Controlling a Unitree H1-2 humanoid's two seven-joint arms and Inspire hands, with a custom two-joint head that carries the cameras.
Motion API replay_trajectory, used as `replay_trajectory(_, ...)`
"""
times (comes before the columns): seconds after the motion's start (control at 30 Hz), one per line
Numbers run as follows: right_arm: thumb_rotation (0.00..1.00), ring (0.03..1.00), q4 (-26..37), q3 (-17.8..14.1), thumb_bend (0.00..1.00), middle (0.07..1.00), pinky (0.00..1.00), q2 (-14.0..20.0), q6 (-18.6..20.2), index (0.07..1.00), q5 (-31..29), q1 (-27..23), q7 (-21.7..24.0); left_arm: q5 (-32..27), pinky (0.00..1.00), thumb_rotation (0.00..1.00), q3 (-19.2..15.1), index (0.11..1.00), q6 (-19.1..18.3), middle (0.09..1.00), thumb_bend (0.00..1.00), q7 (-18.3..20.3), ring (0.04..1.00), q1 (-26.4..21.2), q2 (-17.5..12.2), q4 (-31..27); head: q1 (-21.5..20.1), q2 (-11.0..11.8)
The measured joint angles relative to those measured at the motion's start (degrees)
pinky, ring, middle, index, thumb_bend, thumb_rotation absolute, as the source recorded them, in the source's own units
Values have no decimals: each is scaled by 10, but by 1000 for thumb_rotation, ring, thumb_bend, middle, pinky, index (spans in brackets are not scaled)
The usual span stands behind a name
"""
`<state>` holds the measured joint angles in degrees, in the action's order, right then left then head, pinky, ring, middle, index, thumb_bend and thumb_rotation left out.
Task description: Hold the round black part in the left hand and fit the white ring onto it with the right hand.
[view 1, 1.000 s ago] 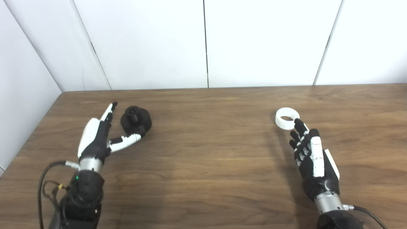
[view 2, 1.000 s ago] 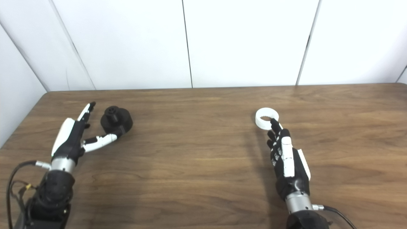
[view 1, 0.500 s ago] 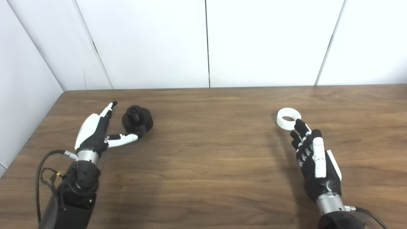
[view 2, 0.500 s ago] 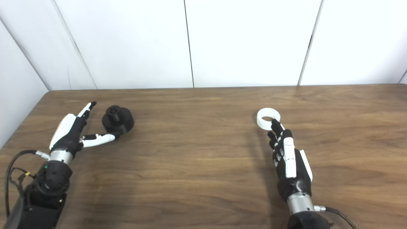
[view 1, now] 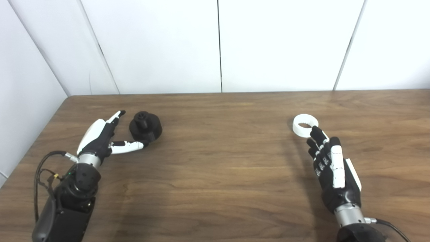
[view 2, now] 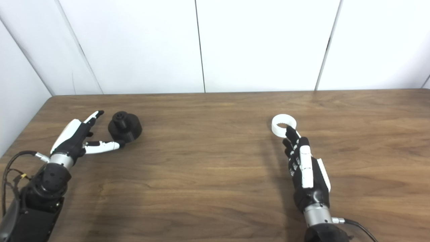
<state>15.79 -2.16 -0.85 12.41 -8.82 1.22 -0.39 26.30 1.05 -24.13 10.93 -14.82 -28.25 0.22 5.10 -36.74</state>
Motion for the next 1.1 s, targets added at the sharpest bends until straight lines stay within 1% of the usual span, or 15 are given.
replay_trajectory(0.17, 1000, 949, 0, 0, 544, 948, 991, 0, 0, 912, 4, 1, 0, -2, 890, 346, 1, 955, 0, 987, 961, 10, 1000, -2, -3, 17, -1, 0)
replay_trajectory(0.37, 1000, 951, 0, 0, 544, 952, 999, 0, 0, 918, 5, 1, 0, -3, 906, 361, 4, 954, 1, 991, 983, 11, 1000, -13, -7, 36, -1, 1)
replay_trajectory(0.47, 1000, 949, 1, 0, 547, 950, 1000, 0, 0, 914, 5, 1, 0, -6, 911, 326, 3, 947, 1, 994, 973, 11, 1000, -21, -8, 39, -1, 1)
replay_trajectory(0.63, 1000, 952, 1, 0, 555, 951, 1000, 0, 0, 915, 5, 2, 0, -15, 922, 328, 5, 936, 5, 986, 981, 11, 1000, -26, -8, 60, -3, 2)
replay_trajectory(0.77, 1000, 952, 1, 1, 548, 952, 1000, 0, 0, 916, 5, 3, 0, -15, 922, 324, 10, 936, 9, 976, 983, 10, 1000, -27, -11, 64, -4, 2)
replay_trajectory(0.9, 1000, 952, 4, 1, 541, 953, 1000, 0, 0, 917, 5, 4, 0, -14, 929, 309, 15, 934, 16, 981, 961, 9, 1000, -37, -16, 72, -3, 2)
replay_trajectory(1.1, 1000, 954, 5, 1, 548, 948, 1000, 0, 0, 918, 5, 5, 1, -12, 946, 336, 27, 935, 21, 981, 968, 9, 1000, -52, -19, 80, -4, 2)
